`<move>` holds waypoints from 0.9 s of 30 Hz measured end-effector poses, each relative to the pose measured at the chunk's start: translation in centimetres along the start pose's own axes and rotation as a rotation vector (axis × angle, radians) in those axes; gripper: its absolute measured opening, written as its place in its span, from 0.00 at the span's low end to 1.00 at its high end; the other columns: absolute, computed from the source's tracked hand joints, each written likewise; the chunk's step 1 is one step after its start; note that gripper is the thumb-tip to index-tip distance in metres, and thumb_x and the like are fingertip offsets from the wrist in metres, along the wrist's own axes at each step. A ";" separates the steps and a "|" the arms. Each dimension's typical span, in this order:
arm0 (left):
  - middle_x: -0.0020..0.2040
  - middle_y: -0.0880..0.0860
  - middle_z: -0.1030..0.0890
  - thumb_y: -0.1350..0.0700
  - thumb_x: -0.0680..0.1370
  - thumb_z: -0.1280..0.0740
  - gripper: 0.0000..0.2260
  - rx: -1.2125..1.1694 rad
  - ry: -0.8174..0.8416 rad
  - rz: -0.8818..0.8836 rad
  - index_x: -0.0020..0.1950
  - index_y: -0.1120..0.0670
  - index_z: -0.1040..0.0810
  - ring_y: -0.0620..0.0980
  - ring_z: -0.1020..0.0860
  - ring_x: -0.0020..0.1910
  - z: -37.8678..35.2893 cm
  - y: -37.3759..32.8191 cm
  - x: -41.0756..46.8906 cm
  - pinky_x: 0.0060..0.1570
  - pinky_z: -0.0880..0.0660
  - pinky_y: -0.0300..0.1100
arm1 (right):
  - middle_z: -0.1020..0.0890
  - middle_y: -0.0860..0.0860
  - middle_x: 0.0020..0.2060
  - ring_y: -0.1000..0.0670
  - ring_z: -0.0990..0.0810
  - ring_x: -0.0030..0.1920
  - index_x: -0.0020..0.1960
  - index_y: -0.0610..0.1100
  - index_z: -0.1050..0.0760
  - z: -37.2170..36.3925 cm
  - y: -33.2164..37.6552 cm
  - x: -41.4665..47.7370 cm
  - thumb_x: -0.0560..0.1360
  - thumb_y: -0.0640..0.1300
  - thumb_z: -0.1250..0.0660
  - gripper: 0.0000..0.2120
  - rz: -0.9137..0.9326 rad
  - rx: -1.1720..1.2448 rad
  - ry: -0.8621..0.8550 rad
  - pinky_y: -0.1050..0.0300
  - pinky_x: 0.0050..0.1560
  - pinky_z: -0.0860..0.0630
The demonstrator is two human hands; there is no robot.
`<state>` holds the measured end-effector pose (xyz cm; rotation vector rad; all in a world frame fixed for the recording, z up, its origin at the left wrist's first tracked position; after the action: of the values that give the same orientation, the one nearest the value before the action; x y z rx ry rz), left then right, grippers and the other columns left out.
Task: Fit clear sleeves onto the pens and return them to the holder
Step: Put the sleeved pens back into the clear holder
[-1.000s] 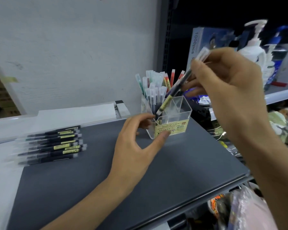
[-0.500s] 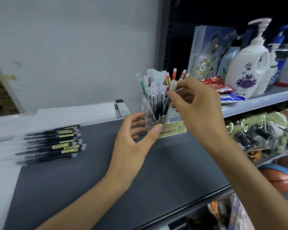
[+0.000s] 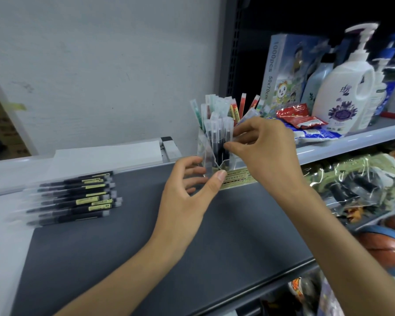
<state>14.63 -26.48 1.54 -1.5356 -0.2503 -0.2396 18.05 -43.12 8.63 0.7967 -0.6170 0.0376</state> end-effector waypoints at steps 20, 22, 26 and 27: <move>0.53 0.48 0.16 0.40 0.70 0.25 0.20 -0.003 0.001 0.000 0.58 0.46 0.21 0.44 0.16 0.51 -0.2 -0.2 0.0 0.51 0.21 0.34 | 0.17 0.56 0.35 0.58 0.19 0.37 0.45 0.48 0.19 0.0 0.5 0.1 0.68 0.52 0.16 0.15 -0.007 -0.051 0.075 0.60 0.39 0.24; 0.53 0.48 0.16 0.40 0.70 0.25 0.21 -0.010 -0.002 0.000 0.58 0.47 0.21 0.44 0.16 0.52 -0.2 -0.2 0.0 0.51 0.22 0.34 | 0.18 0.55 0.35 0.57 0.19 0.37 0.44 0.47 0.21 -0.3 0.7 0.1 0.68 0.52 0.16 0.16 0.001 -0.053 0.045 0.57 0.41 0.22; 0.52 0.48 0.16 0.41 0.70 0.24 0.20 -0.035 -0.006 0.006 0.58 0.47 0.21 0.44 0.16 0.51 -0.2 -0.2 0.0 0.50 0.22 0.34 | 0.19 0.55 0.34 0.53 0.19 0.38 0.43 0.45 0.22 -0.9 0.6 0.2 0.68 0.51 0.16 0.17 0.003 -0.066 0.032 0.50 0.45 0.20; 0.52 0.48 0.16 0.42 0.71 0.24 0.20 -0.038 -0.006 0.009 0.58 0.48 0.21 0.44 0.16 0.51 -0.2 -0.1 0.0 0.49 0.22 0.34 | 0.19 0.55 0.34 0.54 0.19 0.38 0.43 0.45 0.22 -1.0 0.6 0.3 0.68 0.51 0.16 0.17 0.002 -0.066 0.031 0.51 0.44 0.20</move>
<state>14.59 -26.71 1.68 -1.5745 -0.2446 -0.2336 18.64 -42.06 8.59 0.7301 -0.5867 0.0314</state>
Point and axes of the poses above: each hand's wrist, its own x-axis towards the middle knuckle, its own z-axis out of the back of the hand, y = z × x, the point moved 1 cm from there along x, towards the middle knuckle
